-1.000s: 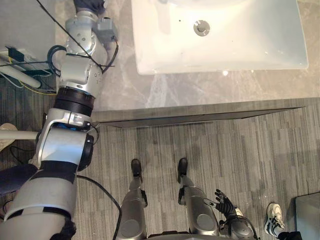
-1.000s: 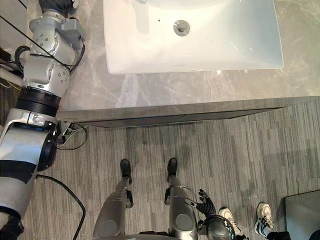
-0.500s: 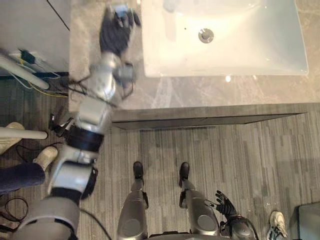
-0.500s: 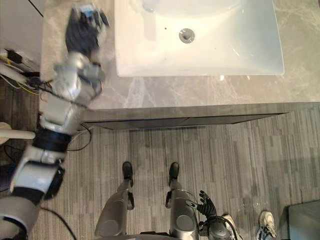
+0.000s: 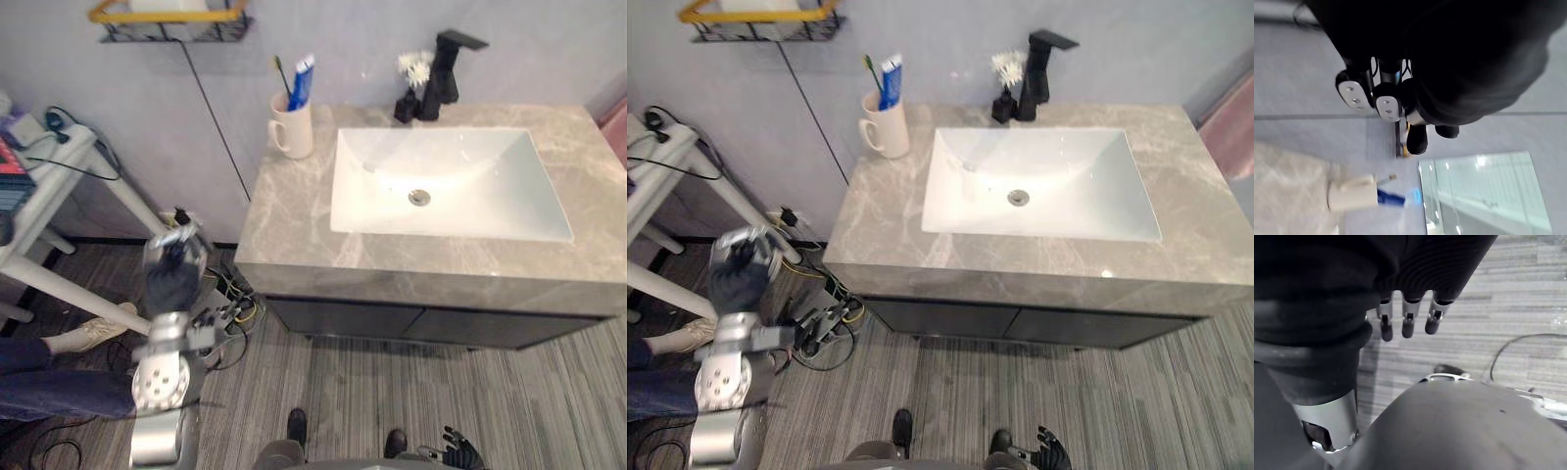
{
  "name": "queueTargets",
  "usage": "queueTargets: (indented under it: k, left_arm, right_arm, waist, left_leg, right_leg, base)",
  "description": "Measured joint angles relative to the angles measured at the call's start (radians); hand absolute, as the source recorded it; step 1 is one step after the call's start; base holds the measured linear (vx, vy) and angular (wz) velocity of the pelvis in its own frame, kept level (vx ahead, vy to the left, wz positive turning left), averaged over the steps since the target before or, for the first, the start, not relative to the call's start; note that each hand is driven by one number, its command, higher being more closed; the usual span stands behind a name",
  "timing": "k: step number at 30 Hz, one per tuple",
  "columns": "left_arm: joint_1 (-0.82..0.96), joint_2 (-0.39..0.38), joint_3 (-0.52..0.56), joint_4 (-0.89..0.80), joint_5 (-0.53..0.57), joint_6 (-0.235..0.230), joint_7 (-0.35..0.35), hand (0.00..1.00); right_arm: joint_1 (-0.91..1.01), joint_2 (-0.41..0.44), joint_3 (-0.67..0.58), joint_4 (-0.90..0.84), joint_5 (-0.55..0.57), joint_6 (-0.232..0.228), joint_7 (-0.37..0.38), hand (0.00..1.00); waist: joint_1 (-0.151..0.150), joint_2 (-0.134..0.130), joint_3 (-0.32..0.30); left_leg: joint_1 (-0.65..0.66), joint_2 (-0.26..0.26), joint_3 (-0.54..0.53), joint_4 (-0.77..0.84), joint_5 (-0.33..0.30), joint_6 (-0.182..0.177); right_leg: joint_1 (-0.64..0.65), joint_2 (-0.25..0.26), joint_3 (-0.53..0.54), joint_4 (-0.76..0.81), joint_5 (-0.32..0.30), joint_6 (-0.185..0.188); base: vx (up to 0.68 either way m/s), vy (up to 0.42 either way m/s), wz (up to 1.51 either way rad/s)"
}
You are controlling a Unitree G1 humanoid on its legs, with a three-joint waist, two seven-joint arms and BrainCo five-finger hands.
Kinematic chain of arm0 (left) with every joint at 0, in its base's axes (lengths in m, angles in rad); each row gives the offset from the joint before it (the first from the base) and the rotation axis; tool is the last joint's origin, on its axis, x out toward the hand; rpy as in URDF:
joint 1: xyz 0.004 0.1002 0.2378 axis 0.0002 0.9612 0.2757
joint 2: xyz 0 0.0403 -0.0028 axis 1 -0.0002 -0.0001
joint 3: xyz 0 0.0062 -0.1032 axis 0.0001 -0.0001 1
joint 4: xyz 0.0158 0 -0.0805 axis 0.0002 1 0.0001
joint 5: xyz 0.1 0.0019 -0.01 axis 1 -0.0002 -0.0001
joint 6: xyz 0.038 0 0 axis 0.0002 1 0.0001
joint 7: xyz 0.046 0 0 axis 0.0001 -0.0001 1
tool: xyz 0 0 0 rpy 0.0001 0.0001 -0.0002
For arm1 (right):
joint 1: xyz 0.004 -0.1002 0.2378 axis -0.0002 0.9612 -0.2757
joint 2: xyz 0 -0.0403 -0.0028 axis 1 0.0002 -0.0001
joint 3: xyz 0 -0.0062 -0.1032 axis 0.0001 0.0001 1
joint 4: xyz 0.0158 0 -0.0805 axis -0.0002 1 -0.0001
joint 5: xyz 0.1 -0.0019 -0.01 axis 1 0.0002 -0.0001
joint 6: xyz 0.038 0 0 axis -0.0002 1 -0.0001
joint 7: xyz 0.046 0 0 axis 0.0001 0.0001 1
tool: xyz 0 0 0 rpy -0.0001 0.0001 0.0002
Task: Organize washtable
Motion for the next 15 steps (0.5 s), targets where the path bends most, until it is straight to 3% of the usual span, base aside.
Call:
queueTargets:
  k: [1,5,8,10,11,13,15]
  left_arm:
    - [0.046,-0.01,0.002,0.055,0.0,-0.001,-0.002,1.0]
    - [0.116,-0.038,0.007,0.37,0.005,0.001,-0.03,1.0]
    - [0.112,-0.067,0.037,0.703,0.06,0.034,-0.051,1.0]
    - [0.07,-0.073,0.088,1.016,0.163,0.061,-0.049,1.0]
    - [0.058,-0.071,0.1,1.087,0.185,0.071,-0.047,0.0]
    - [0.004,-0.042,0.164,1.294,0.232,0.086,-0.03,0.0]
    - [-0.023,-0.023,0.171,1.388,0.232,0.109,-0.028,0.0]
  right_arm:
    - [0.011,0.002,-0.006,0.001,0.0,0.0,0.0,0.0]
    - [0.031,0.006,-0.009,-0.001,0.001,0.001,0.0,0.0]
    - [0.042,0.014,-0.009,-0.002,0.001,0.005,0.0,0.0]
    - [0.05,0.022,-0.011,0.001,0.001,0.006,0.0,0.0]
    - [0.048,0.024,-0.011,0.006,0.001,0.006,0.0,0.0]
    - [0.029,0.035,-0.04,0.049,0.001,0.007,-0.002,0.0]
    - [0.017,0.036,-0.049,0.071,0.0,0.007,-0.002,0.0]
  waist:
    - [0.019,-0.001,-0.008]
    - [0.043,-0.009,-0.023]
    - [0.042,-0.024,-0.051]
    - [0.04,-0.027,-0.07]
    - [0.04,-0.03,-0.071]
    - [0.036,-0.031,-0.075]
    - [0.026,-0.034,-0.077]
  left_leg:
    - [0.009,0.0,-0.007,0.003,-0.001,-0.001]
    - [0.032,-0.001,-0.028,0.006,-0.001,-0.001]
    - [0.036,-0.003,-0.044,0.004,-0.001,0.0]
    - [0.046,-0.004,-0.049,-0.011,0.001,-0.002]
    - [0.052,-0.004,-0.049,-0.014,0.001,-0.002]
    - [0.065,-0.004,-0.052,-0.019,0.004,-0.005]
    - [0.072,-0.006,-0.053,-0.037,0.009,-0.004]
  right_leg:
    - [0.014,0.0,-0.007,0.001,-0.002,-0.001]
    - [0.039,-0.004,-0.038,0.024,-0.025,0.004]
    - [0.043,-0.011,-0.058,0.045,-0.051,0.008]
    - [0.048,-0.013,-0.065,0.048,-0.053,0.01]
    - [0.053,-0.013,-0.065,0.047,-0.053,0.01]
    - [0.065,-0.014,-0.066,0.046,-0.054,0.01]
    - [0.071,-0.014,-0.067,0.044,-0.054,0.01]
  base:
    - [-0.01,-0.019,0.25]
    - [-0.06,-0.011,0.23]
    - [-0.06,-0.012,0.22]
    - [-0.02,-0.005,0.1]
    - [0.0,0.0,0.0]
    - [0.0,0.0,0.0]
    - [-0.03,-0.005,0.03]
